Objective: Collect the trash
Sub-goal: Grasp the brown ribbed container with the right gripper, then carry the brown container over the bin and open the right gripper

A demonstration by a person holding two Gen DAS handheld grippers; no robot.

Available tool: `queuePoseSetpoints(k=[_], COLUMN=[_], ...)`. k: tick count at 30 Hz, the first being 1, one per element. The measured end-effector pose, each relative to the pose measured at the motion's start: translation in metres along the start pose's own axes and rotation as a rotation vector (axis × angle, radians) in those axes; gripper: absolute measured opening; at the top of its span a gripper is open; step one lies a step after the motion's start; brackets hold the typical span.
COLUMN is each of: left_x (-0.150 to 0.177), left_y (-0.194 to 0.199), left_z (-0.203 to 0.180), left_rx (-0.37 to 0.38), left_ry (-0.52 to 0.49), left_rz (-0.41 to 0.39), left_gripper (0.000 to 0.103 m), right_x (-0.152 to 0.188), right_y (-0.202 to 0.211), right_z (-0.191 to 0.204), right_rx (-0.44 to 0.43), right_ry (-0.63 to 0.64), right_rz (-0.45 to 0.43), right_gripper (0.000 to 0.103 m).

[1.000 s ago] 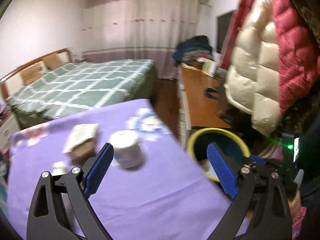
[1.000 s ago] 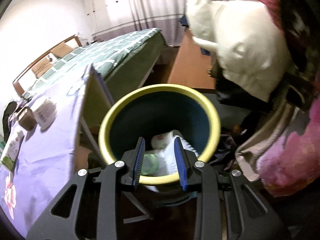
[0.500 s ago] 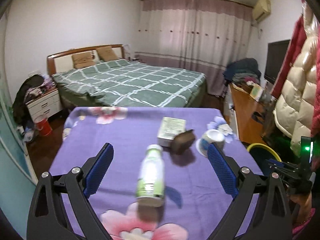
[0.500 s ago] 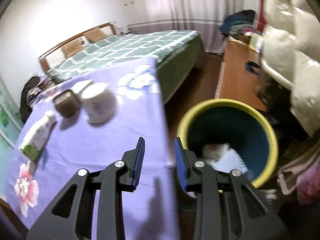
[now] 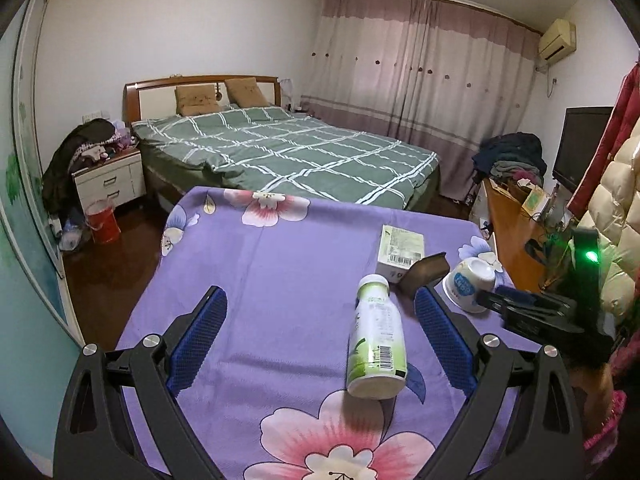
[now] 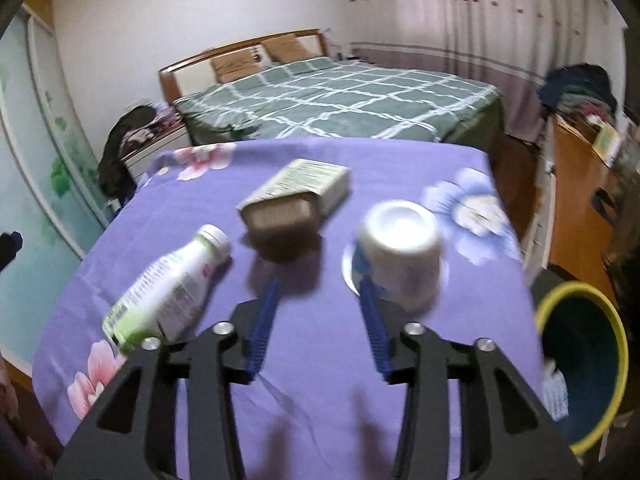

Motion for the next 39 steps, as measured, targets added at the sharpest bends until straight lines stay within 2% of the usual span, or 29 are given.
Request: queuePoseSetpoints(k=[7, 16, 20, 26, 31, 33, 39], left_x=[0.004, 0.01, 0.011, 0.013, 0.014, 0.014, 0.016], left_y=[-0.015, -0.021, -0.024, -0.025, -0.026, -0.029, -0.03], left_z=[-0.001, -0.004, -0.003, -0.005, -0.01, -0.012, -0.014], left_rx=[0.021, 0.042, 0.042, 0.048, 0.054, 0.057, 0.061], left_ry=[0.01, 0.012, 0.016, 0.016, 0.007, 0.004, -0.001], left_rz=[0.024, 0.039, 0.044, 0.051, 0.055, 0.058, 0.06], left_gripper=[0.094, 0.094, 0.094, 0.094, 0.094, 0.094, 0.094], right_x=[-0.019, -0.025, -0.026, -0.028, -0.03, -0.029, -0.029], right_y=[-0.036, -0.07, -0.077, -0.08, -0.081, -0.082, -0.074], right_z=[0.023, 0.031, 0.028, 0.021, 0.02, 0.022, 0.022], right_rx=[0.008, 0.019, 0.018, 0.021, -0.001, -0.016, -0.033], right_ry=[0.086, 0.111, 0.099, 0.097, 0.099, 0.099, 0.088], right_rz=[0.028, 0.065, 0.069, 0.058, 0.046, 0.053, 0.044], right_gripper=[0.05, 0.051, 0.053, 0.063, 0.063, 0.059, 0.057])
Point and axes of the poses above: each gripper's, at about its wrist camera, not at the fingertips, and y roughly against the way its jaws point, z to its left, x to its underside, the point moved 9 cm from there along -y, roughly the way its jaws point
